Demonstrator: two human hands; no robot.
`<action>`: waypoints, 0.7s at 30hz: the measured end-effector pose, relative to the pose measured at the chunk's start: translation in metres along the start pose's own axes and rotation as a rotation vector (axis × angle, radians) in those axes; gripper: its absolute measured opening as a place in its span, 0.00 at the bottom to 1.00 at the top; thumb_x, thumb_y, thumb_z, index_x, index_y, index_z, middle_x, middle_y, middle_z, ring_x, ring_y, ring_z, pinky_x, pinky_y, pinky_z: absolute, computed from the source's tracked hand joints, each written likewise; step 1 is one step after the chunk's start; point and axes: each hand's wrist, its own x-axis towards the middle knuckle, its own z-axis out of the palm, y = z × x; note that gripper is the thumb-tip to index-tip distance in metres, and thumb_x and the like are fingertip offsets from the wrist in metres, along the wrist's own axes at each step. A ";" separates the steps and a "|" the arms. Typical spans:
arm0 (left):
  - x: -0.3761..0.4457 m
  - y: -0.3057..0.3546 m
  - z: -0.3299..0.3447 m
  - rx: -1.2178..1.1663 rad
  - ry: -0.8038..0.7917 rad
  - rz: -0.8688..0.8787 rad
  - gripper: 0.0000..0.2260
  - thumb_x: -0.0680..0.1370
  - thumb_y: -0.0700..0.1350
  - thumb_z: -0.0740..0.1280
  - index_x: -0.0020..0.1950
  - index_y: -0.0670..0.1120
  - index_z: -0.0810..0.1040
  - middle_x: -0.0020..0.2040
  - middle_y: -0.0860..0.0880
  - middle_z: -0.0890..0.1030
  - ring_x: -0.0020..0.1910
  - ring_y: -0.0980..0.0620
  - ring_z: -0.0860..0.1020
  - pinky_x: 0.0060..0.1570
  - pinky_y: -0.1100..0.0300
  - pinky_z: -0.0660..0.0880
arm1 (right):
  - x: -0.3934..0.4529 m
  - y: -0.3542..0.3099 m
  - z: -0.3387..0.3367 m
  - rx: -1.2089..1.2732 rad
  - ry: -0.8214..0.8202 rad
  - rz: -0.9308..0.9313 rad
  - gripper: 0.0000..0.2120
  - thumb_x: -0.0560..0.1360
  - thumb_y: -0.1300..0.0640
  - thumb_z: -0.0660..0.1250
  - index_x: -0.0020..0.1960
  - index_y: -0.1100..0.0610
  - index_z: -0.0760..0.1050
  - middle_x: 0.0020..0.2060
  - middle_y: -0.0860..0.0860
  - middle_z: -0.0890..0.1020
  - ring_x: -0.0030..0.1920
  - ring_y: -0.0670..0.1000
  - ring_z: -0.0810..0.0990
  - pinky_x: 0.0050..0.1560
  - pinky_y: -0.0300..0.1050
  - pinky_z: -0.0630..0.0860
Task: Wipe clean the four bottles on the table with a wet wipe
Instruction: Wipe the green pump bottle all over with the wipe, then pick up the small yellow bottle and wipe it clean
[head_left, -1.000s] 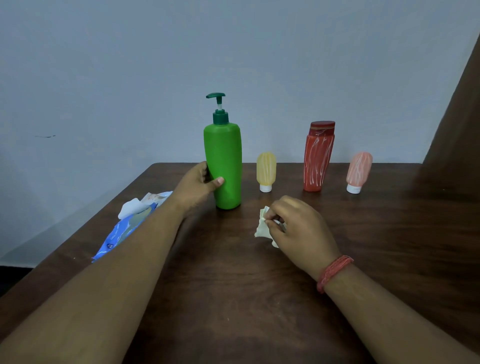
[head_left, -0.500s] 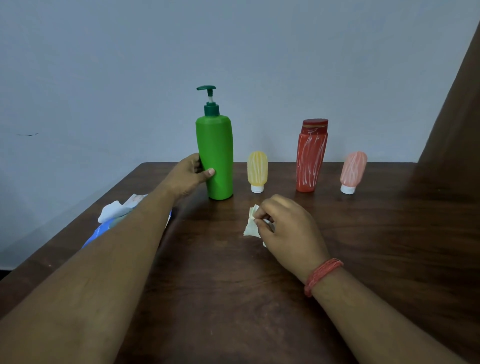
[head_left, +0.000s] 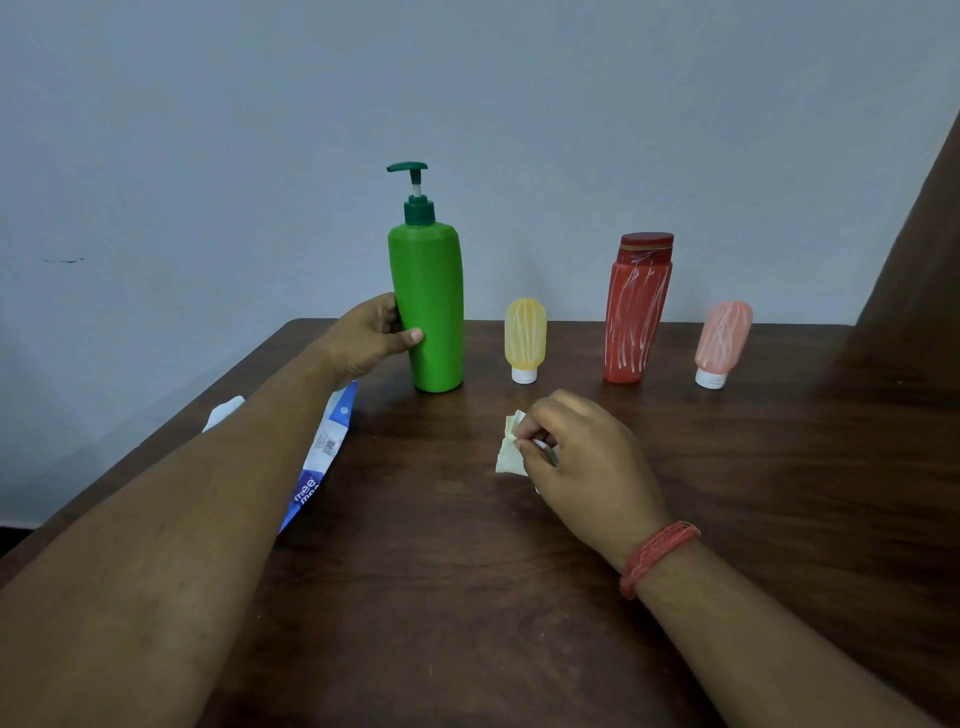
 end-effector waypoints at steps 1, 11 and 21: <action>0.001 -0.002 -0.001 -0.006 0.005 -0.003 0.18 0.81 0.32 0.65 0.69 0.44 0.73 0.62 0.50 0.82 0.60 0.59 0.81 0.58 0.66 0.77 | 0.000 0.000 0.000 0.003 -0.005 -0.001 0.07 0.72 0.61 0.71 0.41 0.52 0.76 0.40 0.43 0.76 0.41 0.45 0.74 0.42 0.44 0.73; -0.009 -0.002 0.005 -0.100 0.099 -0.146 0.25 0.79 0.36 0.70 0.74 0.40 0.67 0.69 0.48 0.75 0.68 0.52 0.75 0.68 0.56 0.72 | -0.001 0.001 -0.001 0.008 -0.004 0.001 0.06 0.73 0.61 0.71 0.42 0.51 0.77 0.40 0.42 0.76 0.42 0.44 0.75 0.41 0.43 0.73; -0.079 0.036 0.106 0.196 0.323 -0.025 0.09 0.78 0.42 0.71 0.53 0.50 0.72 0.49 0.52 0.79 0.48 0.57 0.78 0.50 0.67 0.74 | 0.002 0.014 -0.002 0.284 0.223 0.321 0.07 0.73 0.63 0.73 0.39 0.53 0.78 0.40 0.44 0.79 0.41 0.43 0.78 0.40 0.37 0.75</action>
